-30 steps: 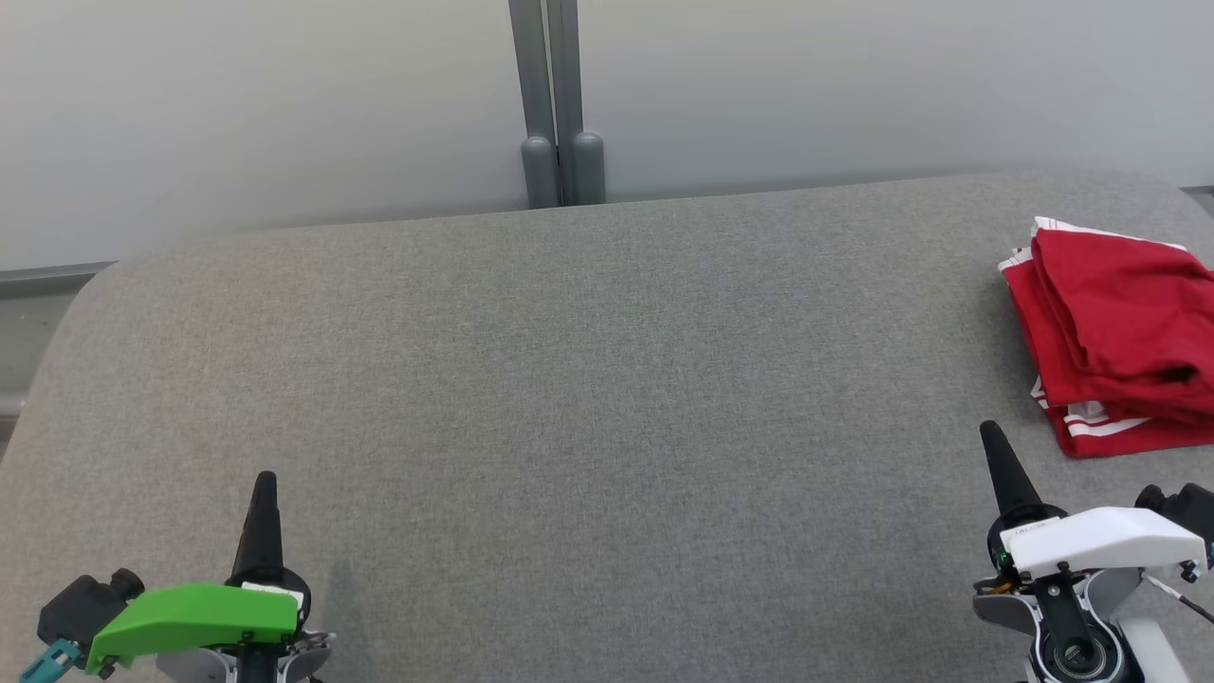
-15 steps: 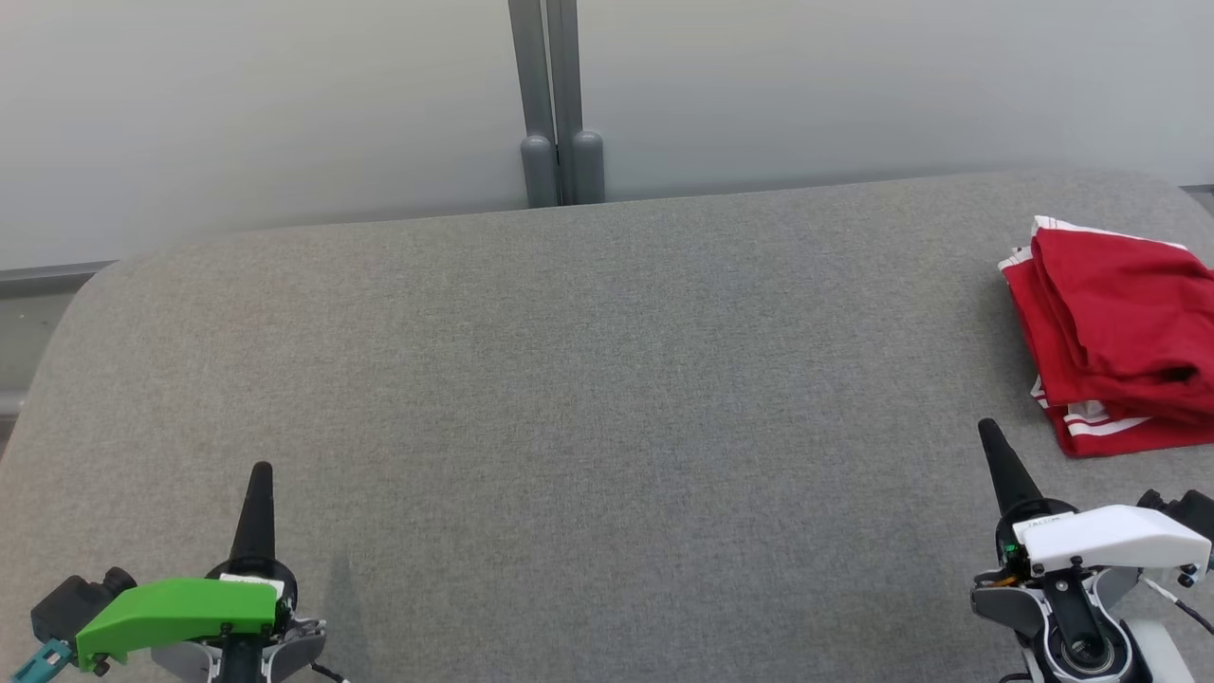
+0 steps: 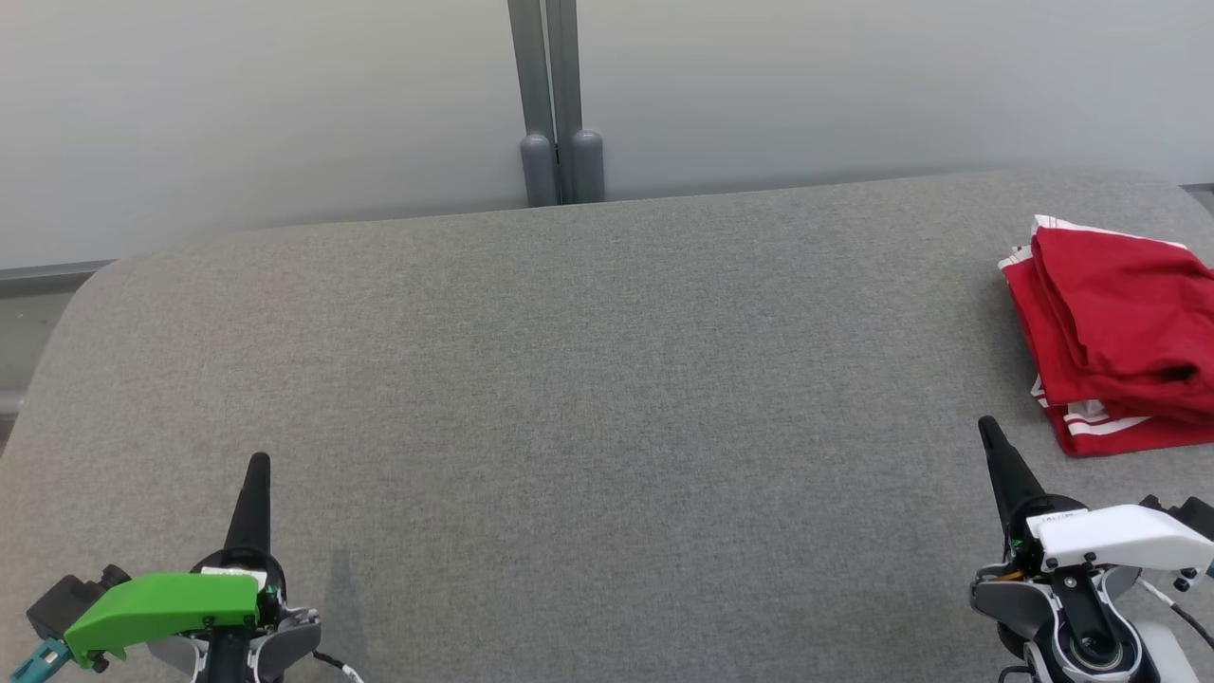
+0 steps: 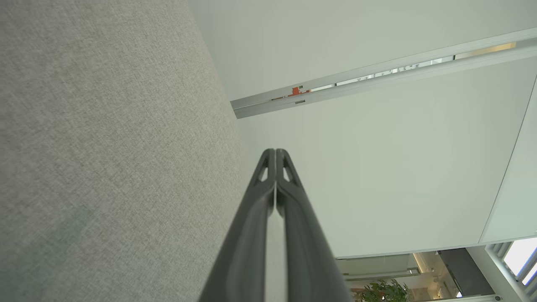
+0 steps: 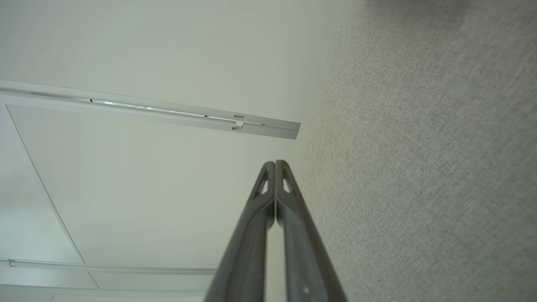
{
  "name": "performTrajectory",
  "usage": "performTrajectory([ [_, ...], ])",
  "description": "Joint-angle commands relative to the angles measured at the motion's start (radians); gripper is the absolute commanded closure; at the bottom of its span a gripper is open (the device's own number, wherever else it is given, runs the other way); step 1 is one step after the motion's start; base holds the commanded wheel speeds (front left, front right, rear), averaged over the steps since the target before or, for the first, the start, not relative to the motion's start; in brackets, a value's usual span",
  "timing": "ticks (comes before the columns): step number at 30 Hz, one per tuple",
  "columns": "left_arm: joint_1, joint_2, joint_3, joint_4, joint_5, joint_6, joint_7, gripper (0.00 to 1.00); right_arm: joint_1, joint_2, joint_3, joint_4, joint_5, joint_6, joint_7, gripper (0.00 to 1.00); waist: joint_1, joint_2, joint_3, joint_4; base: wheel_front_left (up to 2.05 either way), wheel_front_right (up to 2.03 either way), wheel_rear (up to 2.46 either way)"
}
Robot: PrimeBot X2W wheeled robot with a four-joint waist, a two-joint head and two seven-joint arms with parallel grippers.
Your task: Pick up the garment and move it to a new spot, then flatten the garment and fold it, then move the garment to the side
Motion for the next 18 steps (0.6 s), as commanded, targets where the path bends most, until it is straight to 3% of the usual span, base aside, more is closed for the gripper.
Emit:
performTrajectory([
  [1,-0.020,0.005,0.005,-0.008,-0.029,-0.006,0.007,1.00,-0.016,0.002,-0.006,-0.009,0.024,0.001,0.007,1.00,0.0000,0.0000,0.000,0.000,0.00,0.00,0.00],
  [18,-0.030,0.005,0.017,-0.008,-0.150,-0.010,0.040,1.00,-0.015,0.015,-0.025,-0.010,0.137,0.001,0.041,1.00,0.0000,0.0000,0.002,-0.001,0.00,0.00,0.00],
])
